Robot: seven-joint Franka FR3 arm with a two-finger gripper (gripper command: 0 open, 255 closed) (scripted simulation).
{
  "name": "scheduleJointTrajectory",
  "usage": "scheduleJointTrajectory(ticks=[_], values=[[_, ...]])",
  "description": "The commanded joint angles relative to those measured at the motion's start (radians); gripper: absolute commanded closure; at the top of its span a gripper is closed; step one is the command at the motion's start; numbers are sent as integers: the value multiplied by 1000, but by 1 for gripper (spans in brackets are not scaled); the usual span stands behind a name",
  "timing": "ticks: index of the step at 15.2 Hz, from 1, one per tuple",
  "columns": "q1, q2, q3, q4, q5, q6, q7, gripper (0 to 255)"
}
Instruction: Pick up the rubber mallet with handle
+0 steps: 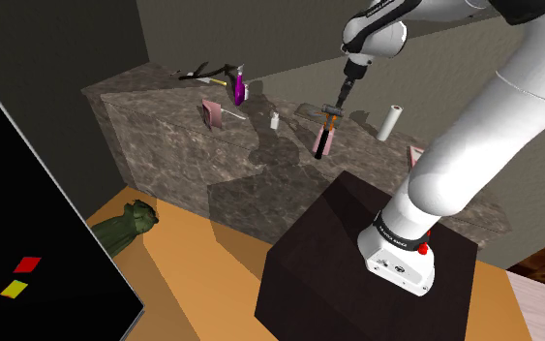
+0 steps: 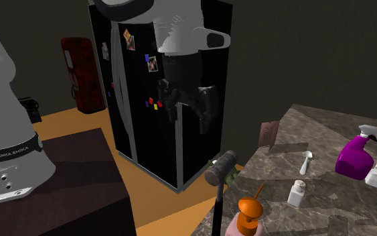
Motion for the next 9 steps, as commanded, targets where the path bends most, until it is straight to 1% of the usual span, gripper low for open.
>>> scheduleJointTrajectory(ticks=[1, 3, 6, 7, 9], values=[[0, 101, -36, 58, 95, 14, -111, 0], [-20, 205, -45, 119, 197, 17, -214, 0], [-87, 353, -22, 223, 331, 5, -346, 0], [-100, 366, -13, 234, 340, 3, -356, 0], [-111, 384, 0, 227, 360, 23, -370, 0]])
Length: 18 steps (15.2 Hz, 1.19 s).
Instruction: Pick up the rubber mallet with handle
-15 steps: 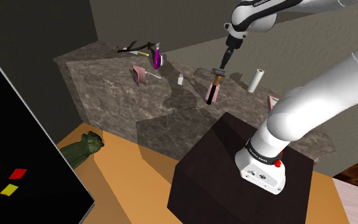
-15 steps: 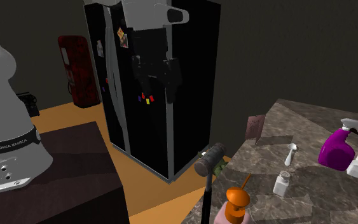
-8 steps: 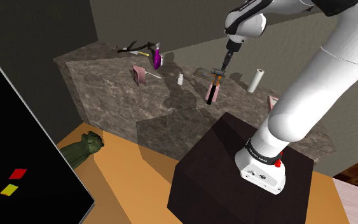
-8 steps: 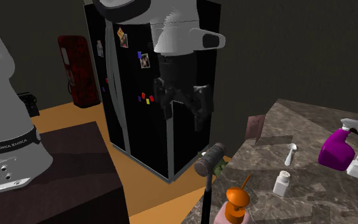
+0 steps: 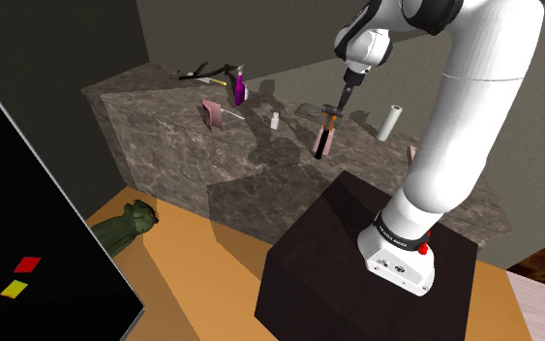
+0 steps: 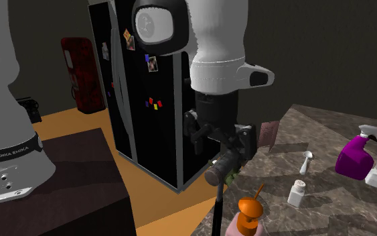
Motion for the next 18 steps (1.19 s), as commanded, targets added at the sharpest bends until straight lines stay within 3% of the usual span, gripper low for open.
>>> scheduleJointTrajectory(ticks=[1, 7, 8, 18], values=[[-14, 25, 11, 4, 26, 13, -24, 0], [-36, 72, 38, -5, 77, 56, -60, 0], [-36, 72, 38, -5, 77, 55, -60, 255], [-31, 61, 32, -4, 66, 47, -52, 255]])
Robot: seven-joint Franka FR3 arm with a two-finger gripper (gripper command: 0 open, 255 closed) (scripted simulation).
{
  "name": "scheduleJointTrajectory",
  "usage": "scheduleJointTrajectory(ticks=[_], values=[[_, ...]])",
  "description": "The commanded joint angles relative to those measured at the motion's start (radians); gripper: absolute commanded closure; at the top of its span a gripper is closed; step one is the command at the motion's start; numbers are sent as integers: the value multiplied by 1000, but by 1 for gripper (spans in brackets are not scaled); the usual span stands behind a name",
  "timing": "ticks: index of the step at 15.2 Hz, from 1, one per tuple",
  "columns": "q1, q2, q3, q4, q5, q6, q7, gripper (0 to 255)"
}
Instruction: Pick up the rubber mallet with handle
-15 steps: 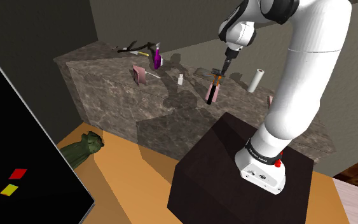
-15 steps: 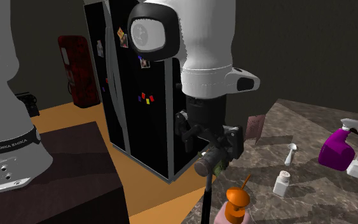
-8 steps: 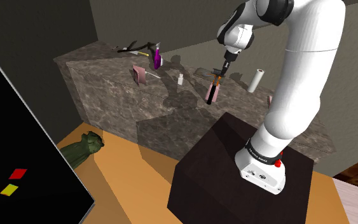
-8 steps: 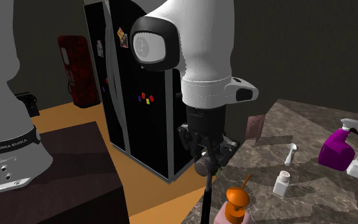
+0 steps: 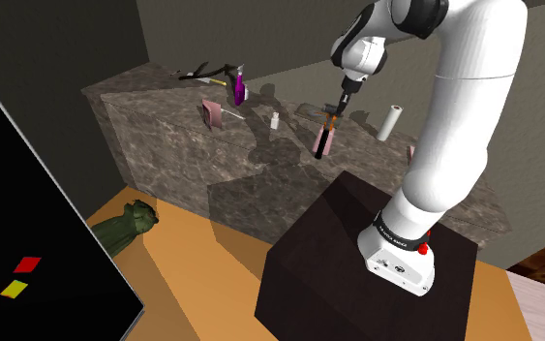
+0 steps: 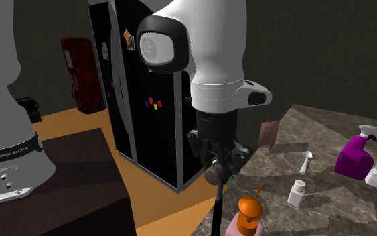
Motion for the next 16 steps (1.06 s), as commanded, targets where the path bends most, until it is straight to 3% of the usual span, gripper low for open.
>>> scheduleJointTrajectory(ticks=[1, 16], values=[[6, -13, -9, 5, -16, -15, 11, 255], [56, -138, -69, 53, -153, -147, 112, 255]])
